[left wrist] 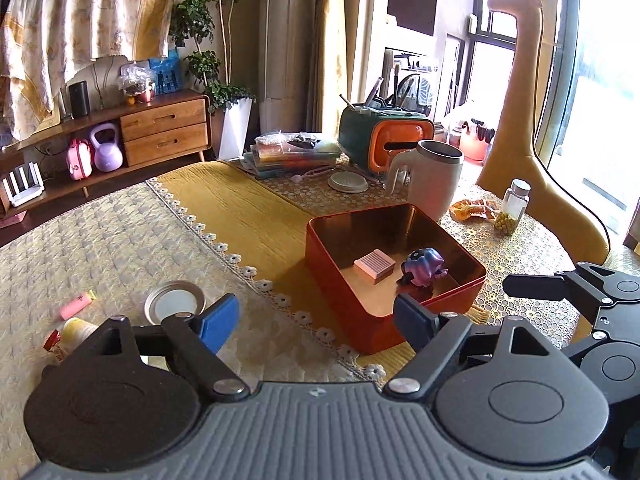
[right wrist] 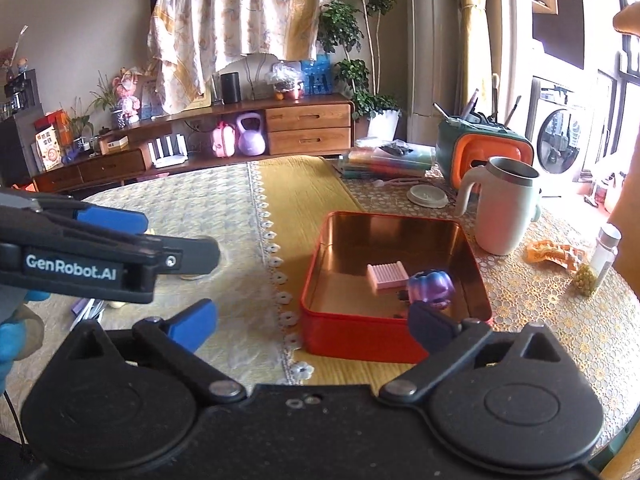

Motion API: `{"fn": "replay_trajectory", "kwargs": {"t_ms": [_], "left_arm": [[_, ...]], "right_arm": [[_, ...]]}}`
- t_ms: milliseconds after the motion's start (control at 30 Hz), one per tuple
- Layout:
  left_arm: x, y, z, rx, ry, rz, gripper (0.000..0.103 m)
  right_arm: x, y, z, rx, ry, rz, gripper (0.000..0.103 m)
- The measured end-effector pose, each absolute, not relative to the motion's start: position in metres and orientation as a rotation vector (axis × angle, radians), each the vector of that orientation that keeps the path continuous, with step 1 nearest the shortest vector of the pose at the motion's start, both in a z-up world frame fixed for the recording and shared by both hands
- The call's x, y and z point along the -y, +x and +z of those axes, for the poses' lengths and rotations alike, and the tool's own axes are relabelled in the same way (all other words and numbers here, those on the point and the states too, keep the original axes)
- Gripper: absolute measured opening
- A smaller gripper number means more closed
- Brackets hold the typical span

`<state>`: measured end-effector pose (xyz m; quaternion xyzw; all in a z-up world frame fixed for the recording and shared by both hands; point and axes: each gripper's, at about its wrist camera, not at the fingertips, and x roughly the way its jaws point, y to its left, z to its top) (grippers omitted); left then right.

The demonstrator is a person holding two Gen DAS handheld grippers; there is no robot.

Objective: Organize rigid objects
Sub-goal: 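Withdraw both tools from the red box back over the table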

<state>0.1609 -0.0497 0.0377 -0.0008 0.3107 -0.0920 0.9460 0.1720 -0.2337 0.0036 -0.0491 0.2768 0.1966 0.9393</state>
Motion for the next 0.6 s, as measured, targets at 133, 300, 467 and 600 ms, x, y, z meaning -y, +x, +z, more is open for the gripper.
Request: {"fn": "replay_trajectory", "kwargs": {"t_ms": [133, 300, 467, 600], "left_arm": [[0.03, 0.144, 0.035, -0.611, -0.018, -0.151, 0.085], [0.007, 0.127, 0.03, -0.597, -0.027, -0.103, 0.085], [-0.019, 0.111, 0.022, -0.59, -0.038, -0.064, 0.085], [-0.036, 0.102, 0.015, -0.59, -0.047, -0.035, 0.085]], "right_arm": [[0.223, 0.166, 0.0, -0.57, -0.088, 0.419, 0.103], [0.206, 0.161, -0.005, -0.577, -0.09, 0.439, 0.103], [0.191, 0.163, -0.011, -0.591, -0.089, 0.454, 0.103], [0.174, 0.164, -0.016, -0.601, -0.097, 0.468, 0.103]]}}
